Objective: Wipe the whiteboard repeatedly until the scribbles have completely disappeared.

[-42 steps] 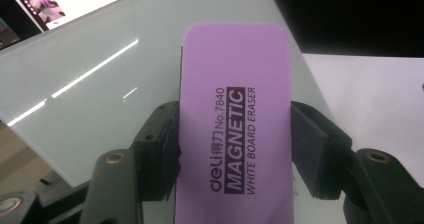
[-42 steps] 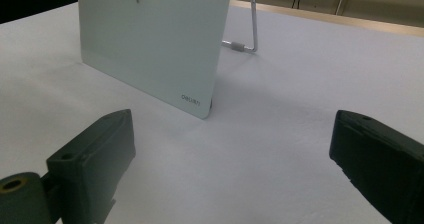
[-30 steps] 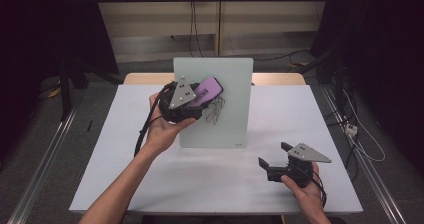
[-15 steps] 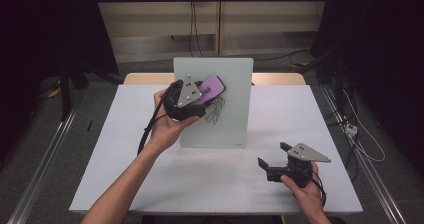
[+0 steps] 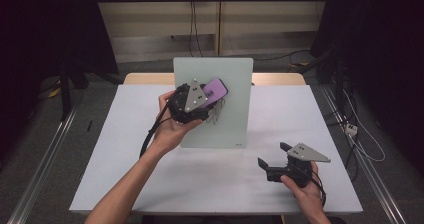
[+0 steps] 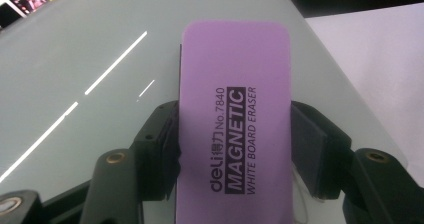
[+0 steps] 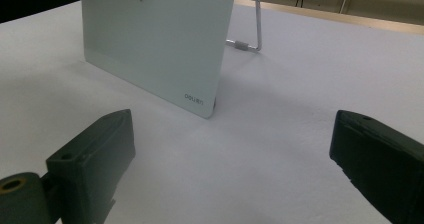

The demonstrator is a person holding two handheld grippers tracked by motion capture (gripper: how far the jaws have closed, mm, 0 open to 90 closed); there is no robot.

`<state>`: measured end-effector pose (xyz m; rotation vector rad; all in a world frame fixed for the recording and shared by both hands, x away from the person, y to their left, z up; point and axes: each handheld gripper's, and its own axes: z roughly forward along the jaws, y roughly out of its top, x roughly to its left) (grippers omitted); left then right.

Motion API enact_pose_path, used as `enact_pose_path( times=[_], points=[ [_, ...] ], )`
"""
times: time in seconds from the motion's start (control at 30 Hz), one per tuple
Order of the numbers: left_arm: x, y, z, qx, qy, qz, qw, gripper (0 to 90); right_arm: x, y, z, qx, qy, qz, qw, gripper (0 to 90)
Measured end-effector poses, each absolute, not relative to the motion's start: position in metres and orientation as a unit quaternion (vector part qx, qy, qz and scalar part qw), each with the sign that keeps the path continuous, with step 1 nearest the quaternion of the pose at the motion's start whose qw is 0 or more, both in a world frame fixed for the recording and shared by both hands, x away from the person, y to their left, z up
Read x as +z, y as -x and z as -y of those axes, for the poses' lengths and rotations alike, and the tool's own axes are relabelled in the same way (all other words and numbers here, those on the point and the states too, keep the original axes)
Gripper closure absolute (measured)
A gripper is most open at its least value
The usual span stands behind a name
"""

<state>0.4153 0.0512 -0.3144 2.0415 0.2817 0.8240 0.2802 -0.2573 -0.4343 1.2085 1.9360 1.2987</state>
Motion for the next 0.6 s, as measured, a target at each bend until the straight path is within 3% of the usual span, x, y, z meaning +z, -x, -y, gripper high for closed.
enact_pose_path(
  times=[0.6],
  points=[
    [-0.343,-0.403,-0.040,0.304,-0.847,-0.098,0.424,41.4,-0.434,-0.280,0.257,0.478,-0.445,-0.713,0.255,4.5]
  ],
)
